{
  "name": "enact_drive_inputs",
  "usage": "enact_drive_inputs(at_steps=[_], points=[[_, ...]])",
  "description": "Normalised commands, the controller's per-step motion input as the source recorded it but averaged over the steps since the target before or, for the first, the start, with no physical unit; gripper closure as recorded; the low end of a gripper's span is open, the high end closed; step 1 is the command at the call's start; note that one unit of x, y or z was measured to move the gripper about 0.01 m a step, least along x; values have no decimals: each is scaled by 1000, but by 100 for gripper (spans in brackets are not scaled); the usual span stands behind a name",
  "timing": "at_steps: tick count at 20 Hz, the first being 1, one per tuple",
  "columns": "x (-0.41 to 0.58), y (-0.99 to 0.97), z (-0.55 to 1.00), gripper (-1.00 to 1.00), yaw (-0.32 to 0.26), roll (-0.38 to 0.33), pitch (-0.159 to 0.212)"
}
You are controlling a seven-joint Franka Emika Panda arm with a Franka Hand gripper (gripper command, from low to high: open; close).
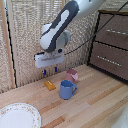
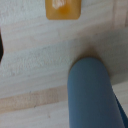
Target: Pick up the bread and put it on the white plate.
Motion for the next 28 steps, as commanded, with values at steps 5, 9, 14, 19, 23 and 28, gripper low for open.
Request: enact_drive_inputs(at_steps=[5,9,14,19,23,28], points=[[115,9,-413,-100,48,-44,0],[139,8,-404,-100,47,-57,-1],[115,0,-279,-100,61,-35,0],[60,2,-158,100,66,-29,0],[3,36,-33,100,40,-20,3],[-1,76,0,100,23,-15,6]])
